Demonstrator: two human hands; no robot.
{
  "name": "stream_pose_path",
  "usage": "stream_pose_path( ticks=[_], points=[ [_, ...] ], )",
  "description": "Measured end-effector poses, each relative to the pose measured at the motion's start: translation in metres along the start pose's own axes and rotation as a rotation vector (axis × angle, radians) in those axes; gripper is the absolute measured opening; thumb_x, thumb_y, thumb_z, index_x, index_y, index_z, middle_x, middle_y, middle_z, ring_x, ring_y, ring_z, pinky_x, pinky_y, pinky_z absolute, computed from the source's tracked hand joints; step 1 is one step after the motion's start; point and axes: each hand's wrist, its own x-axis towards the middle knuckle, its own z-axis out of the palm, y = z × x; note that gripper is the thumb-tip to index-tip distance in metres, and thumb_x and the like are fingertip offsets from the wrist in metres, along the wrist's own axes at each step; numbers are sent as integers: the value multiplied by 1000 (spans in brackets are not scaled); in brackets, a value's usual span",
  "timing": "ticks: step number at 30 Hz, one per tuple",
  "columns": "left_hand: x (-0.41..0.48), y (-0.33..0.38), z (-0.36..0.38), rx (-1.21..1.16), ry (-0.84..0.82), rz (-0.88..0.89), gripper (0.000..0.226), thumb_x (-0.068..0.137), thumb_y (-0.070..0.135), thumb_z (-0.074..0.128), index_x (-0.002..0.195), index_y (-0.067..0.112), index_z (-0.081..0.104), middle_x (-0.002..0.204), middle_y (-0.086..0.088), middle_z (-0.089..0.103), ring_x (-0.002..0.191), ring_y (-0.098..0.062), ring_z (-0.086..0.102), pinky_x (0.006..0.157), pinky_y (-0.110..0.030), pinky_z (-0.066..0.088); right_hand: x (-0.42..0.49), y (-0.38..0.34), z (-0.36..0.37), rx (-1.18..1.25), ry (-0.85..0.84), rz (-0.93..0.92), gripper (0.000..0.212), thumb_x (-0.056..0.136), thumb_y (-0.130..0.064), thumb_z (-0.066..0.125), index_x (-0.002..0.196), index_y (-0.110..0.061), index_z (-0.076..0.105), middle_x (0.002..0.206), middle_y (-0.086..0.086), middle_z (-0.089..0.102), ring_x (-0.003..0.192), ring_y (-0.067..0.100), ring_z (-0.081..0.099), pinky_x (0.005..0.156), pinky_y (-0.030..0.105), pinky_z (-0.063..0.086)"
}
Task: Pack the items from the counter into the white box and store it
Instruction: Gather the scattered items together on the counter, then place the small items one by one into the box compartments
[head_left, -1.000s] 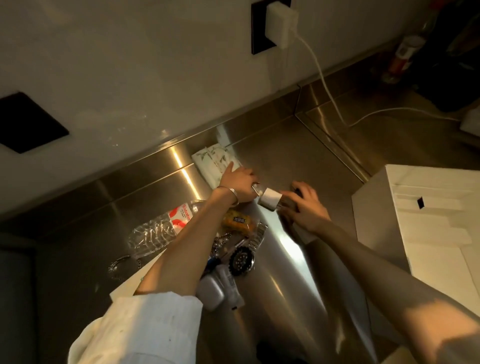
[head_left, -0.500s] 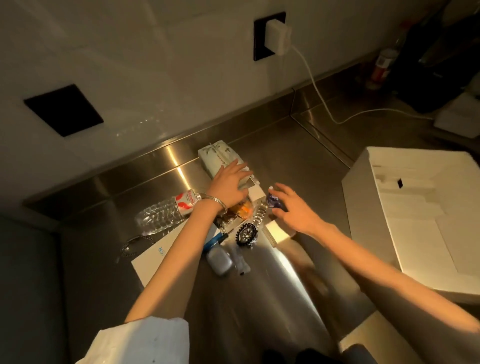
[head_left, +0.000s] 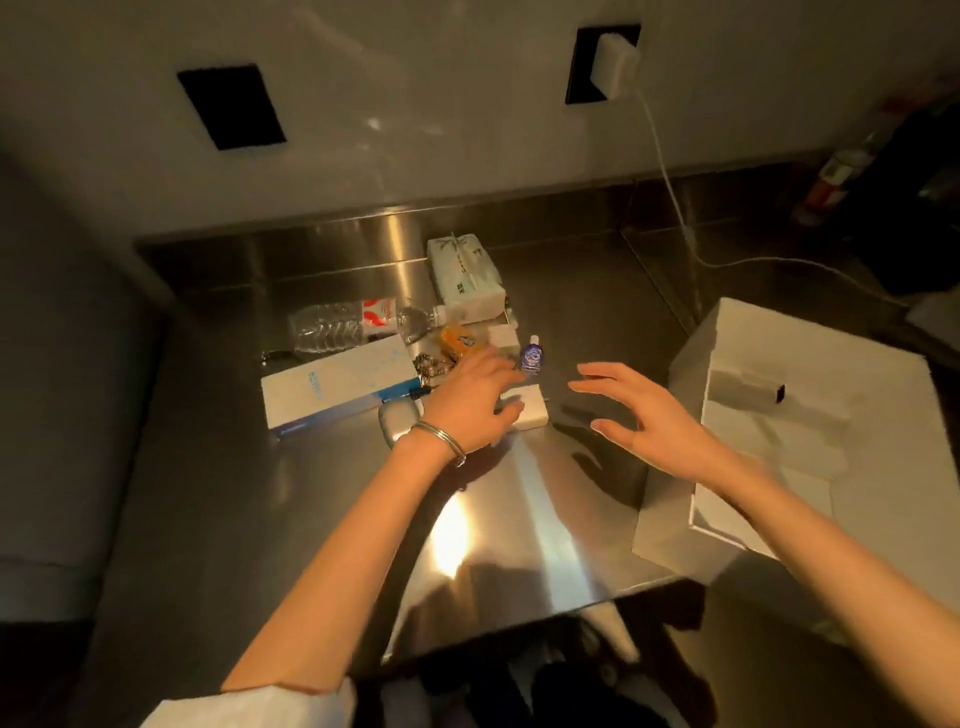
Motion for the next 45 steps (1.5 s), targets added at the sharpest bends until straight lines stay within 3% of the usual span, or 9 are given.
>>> stream_pose_path(
  ticks=[6, 10, 15, 19, 26, 32, 36, 41, 45],
  points=[
    [-29, 89, 35, -79, 101, -109, 41, 90, 35, 51, 127, 18, 50, 136, -2, 50, 136, -18, 31, 111, -29, 21, -55, 39, -36, -27, -28, -137, 40, 89, -13, 57, 128, -21, 52, 142, 0, 41, 126, 14, 44, 99, 18, 30],
    [-33, 160, 49, -150, 194, -248, 46, 86, 47, 51, 123, 20, 53, 130, -2, 56, 126, -19, 44, 103, -33, 36, -87, 74, -54, -66, -35, -188, 39, 89, -13, 57, 127, -21, 53, 139, 2, 44, 127, 16, 43, 103, 23, 29],
    [-24, 212, 64, -167, 91, -423, 48, 82, 41, 60, 124, 20, 52, 123, -5, 60, 111, -26, 56, 89, -38, 47, -103, 98, -68, -40, -16, -196, 42, 87, -11, 60, 127, -21, 53, 137, 2, 46, 127, 17, 43, 105, 27, 32],
    [-30, 214, 61, -184, 102, -496, 29, 85, 27, 56, 113, 21, 60, 108, -8, 68, 98, -30, 62, 83, -39, 53, -99, 94, -70, -33, -26, -204, 43, 87, -11, 59, 128, -20, 52, 137, 1, 45, 126, 16, 43, 102, 20, 28],
    [-64, 196, 47, -211, 115, -575, 28, 87, 23, 57, 115, 19, 61, 106, -8, 68, 97, -26, 62, 83, -36, 49, -82, 68, -58, -56, -68, -264, 45, 88, -15, 59, 131, -23, 47, 141, -2, 41, 128, 14, 42, 101, 21, 30],
    [-127, 146, 12, -351, 55, -654, 28, 85, 16, 61, 113, 13, 62, 111, -11, 65, 102, -25, 59, 92, -37, 46, -64, 32, -43, -145, -142, -357, 43, 90, -24, 57, 132, -29, 46, 143, -5, 42, 132, 16, 38, 108, 33, 34],
    [-165, 111, -14, -350, 3, -701, 27, 86, 15, 59, 112, 12, 62, 112, -10, 64, 98, -20, 57, 91, -32, 44, -45, -3, -20, -239, -178, -446, 44, 89, -26, 58, 131, -25, 48, 141, -2, 46, 130, 17, 41, 113, 34, 25],
    [-193, 86, -26, -49, 39, -794, 21, 90, 15, 52, 106, 17, 64, 107, -9, 65, 95, -25, 59, 89, -36, 48, -37, -34, 22, -81, -106, -344, 24, 91, -26, 55, 113, -23, 64, 117, -2, 66, 107, 19, 59, 89, 33, 47],
    [-202, 85, -13, 131, 246, -834, 19, 91, 21, 48, 100, 17, 63, 100, -9, 68, 90, -28, 62, 76, -31, 46, -36, -56, 47, 13, 15, -280, 17, 88, -31, 59, 99, -26, 71, 99, -4, 73, 93, 15, 64, 77, 36, 51]
  ],
)
